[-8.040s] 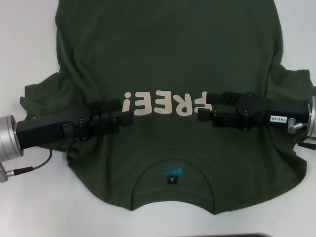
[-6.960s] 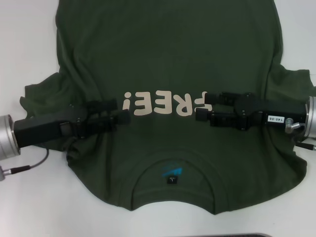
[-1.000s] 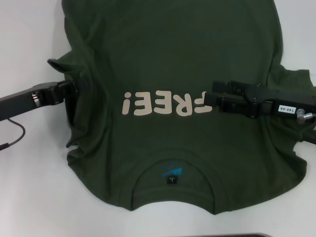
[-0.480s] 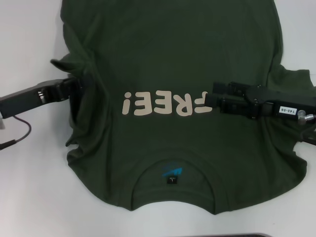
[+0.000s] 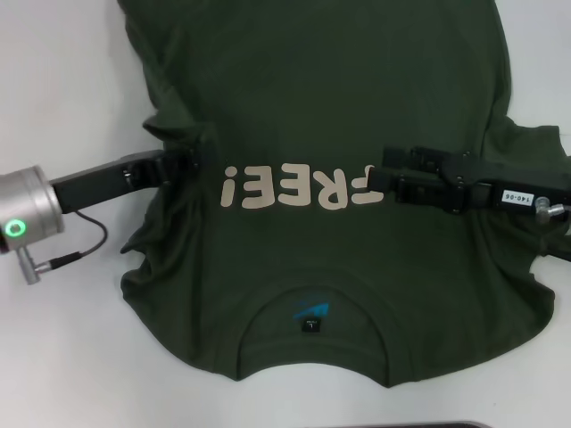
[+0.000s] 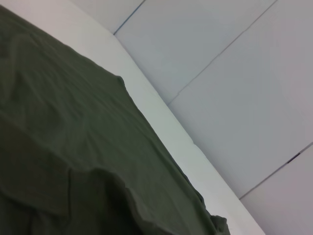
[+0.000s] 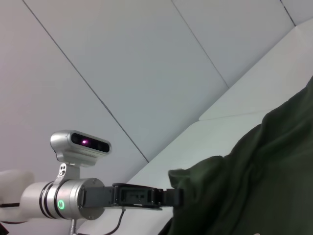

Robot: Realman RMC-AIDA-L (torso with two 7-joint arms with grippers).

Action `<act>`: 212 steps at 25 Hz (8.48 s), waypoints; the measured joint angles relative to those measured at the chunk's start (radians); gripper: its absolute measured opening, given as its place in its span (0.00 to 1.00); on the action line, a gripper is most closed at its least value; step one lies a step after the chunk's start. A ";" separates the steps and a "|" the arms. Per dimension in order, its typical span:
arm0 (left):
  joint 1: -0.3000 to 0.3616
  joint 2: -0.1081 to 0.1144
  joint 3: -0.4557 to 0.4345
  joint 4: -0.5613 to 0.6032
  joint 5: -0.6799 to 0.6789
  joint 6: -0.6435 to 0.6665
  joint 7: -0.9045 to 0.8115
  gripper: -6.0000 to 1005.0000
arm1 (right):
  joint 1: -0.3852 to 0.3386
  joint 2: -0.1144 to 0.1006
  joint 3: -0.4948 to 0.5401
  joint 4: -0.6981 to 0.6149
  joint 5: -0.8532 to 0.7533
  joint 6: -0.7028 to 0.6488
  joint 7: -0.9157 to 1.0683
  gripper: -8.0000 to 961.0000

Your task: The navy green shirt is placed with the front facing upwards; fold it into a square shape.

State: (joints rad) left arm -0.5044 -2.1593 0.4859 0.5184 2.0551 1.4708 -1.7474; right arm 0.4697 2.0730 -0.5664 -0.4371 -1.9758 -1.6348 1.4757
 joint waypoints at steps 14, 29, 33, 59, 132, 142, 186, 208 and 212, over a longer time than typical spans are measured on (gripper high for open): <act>-0.025 -0.002 0.000 -0.070 -0.004 -0.008 0.005 0.43 | 0.002 0.001 0.019 -0.002 0.000 -0.003 0.000 0.85; 0.022 0.006 -0.009 0.019 -0.010 -0.032 0.197 0.72 | 0.004 -0.002 0.035 0.000 0.000 -0.006 0.011 0.85; 0.028 0.001 -0.004 0.014 -0.008 -0.092 0.232 0.74 | 0.004 -0.001 0.037 -0.002 0.000 -0.007 0.016 0.85; 0.014 -0.004 0.031 -0.032 0.002 -0.228 0.268 0.63 | 0.005 -0.002 0.045 -0.008 0.000 -0.010 0.017 0.85; -0.079 -0.015 0.028 -0.382 -0.116 -0.066 0.362 0.11 | -0.008 0.000 0.043 0.000 0.003 -0.034 0.004 0.84; -0.089 -0.016 0.028 -0.433 -0.126 -0.080 0.394 0.12 | -0.015 -0.002 0.076 -0.006 0.003 -0.034 0.005 0.84; -0.034 -0.003 -0.105 -0.244 -0.128 0.170 0.403 0.76 | -0.056 -0.108 0.154 -0.047 0.034 -0.095 0.197 0.84; -0.014 0.007 -0.115 -0.124 -0.129 0.134 0.392 0.77 | -0.169 -0.184 0.295 -0.407 -0.308 -0.156 0.814 0.84; -0.009 0.013 -0.133 -0.123 -0.130 0.104 0.380 0.77 | -0.172 -0.188 0.323 -0.408 -0.372 -0.131 0.817 0.84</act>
State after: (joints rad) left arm -0.5137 -2.1467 0.3528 0.3956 1.9254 1.5745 -1.3672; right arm 0.2972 1.8849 -0.2431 -0.8451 -2.3474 -1.7658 2.2923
